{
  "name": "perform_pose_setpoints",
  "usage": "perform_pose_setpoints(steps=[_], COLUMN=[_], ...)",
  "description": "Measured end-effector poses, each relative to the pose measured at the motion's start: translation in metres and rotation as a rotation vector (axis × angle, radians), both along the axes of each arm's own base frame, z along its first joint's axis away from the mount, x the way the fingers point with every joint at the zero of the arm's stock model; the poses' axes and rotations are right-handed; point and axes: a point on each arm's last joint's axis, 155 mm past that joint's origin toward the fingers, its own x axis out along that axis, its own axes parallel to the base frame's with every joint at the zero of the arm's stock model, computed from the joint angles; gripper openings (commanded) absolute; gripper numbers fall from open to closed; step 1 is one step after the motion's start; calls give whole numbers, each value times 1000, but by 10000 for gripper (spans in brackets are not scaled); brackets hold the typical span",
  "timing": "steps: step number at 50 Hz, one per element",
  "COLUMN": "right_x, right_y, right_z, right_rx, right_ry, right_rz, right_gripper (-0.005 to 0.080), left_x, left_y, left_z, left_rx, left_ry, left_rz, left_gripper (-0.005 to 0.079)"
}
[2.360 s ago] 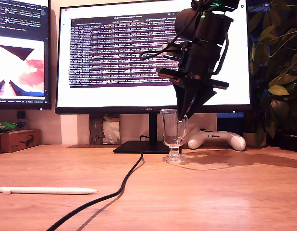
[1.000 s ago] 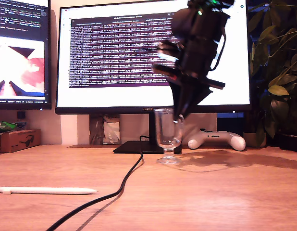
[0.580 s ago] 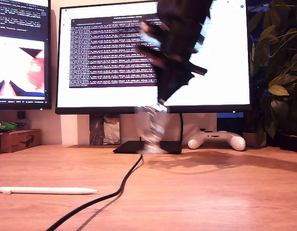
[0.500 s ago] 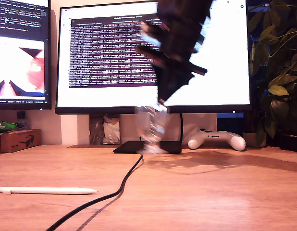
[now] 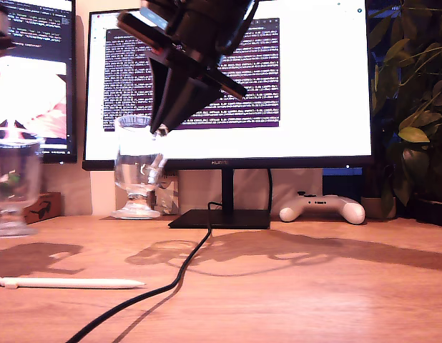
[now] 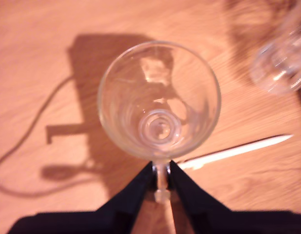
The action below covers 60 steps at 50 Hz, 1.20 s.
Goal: Pick the small glass cups in front of you with each of your hands, and place them behind the white pen
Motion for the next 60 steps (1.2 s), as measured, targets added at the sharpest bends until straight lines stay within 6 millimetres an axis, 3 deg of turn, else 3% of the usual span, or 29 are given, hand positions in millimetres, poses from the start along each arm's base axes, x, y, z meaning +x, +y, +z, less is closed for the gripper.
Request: perform_pose_setpoints(steps=[29, 47, 60], right_x=[-15, -15, -25], right_y=[15, 6, 4], right_z=[0, -22, -13], right_rx=[3, -53, -1], right_ry=[2, -3, -31], right_rz=[25, 0, -13], right_gripper=[-13, -13, -13], left_x=[3, 4, 4], left_y=[-19, -30, -35], left_z=[5, 7, 7], left_rx=[-23, -24, -26], left_ry=[-34, -58, -67], left_rz=[-74, -118, -133], left_gripper=[-23, -23, -23])
